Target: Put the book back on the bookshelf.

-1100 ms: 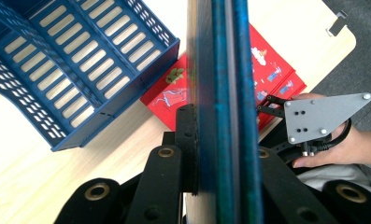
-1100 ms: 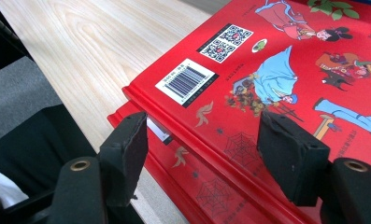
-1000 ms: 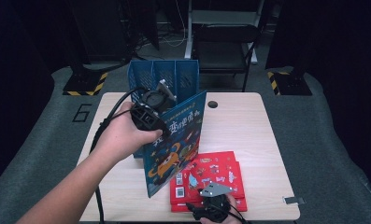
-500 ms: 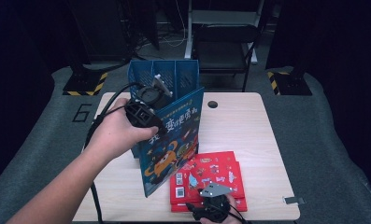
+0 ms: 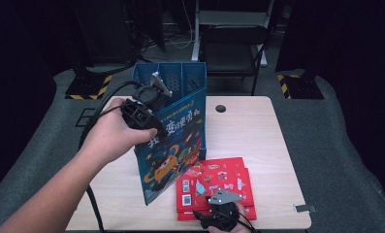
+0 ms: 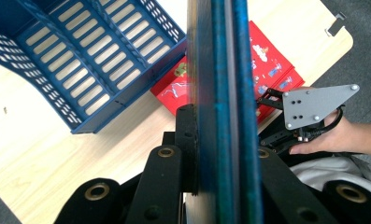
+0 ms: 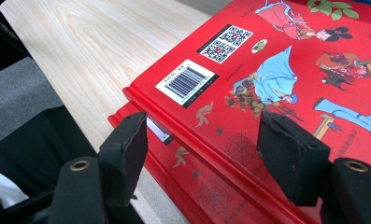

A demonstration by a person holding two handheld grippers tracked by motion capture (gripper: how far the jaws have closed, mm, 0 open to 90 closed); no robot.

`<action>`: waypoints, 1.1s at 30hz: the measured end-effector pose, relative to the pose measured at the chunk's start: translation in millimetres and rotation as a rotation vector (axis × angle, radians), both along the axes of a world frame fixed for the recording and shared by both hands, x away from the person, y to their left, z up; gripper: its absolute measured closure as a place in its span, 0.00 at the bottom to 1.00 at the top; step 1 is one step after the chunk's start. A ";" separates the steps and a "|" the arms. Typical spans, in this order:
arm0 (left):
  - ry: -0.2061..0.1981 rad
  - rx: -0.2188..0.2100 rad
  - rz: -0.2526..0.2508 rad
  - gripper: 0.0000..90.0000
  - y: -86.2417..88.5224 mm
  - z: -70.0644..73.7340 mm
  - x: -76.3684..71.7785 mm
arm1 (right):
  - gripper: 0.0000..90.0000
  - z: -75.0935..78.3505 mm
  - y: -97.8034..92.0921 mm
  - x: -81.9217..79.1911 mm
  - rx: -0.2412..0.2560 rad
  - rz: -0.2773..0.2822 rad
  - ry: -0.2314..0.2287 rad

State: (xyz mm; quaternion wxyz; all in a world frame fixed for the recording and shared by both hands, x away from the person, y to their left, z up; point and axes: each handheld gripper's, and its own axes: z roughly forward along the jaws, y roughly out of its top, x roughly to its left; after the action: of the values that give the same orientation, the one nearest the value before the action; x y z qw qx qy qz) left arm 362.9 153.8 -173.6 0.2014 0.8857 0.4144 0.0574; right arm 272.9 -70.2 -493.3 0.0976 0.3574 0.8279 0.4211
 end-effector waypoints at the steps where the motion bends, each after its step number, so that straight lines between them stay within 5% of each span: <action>1: -0.001 0.001 0.002 0.92 1.3 1.3 -0.4 | 0.37 0.1 -0.3 0.1 0.003 0.004 0.002; 17: -0.003 -0.001 0.044 0.92 25.4 24.5 -4.6 | 0.37 0.1 -1.5 0.7 0.013 0.008 0.008; 33: -0.009 0.014 0.088 0.92 37.3 25.3 -0.5 | 0.37 0.1 -1.5 1.0 0.020 0.003 0.014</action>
State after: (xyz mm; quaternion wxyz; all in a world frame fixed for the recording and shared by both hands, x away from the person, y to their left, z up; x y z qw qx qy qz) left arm 362.4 191.1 -148.4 0.1944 0.8676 0.4519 0.0729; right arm 273.9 -71.7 -493.2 0.0874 0.3601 0.8249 0.4269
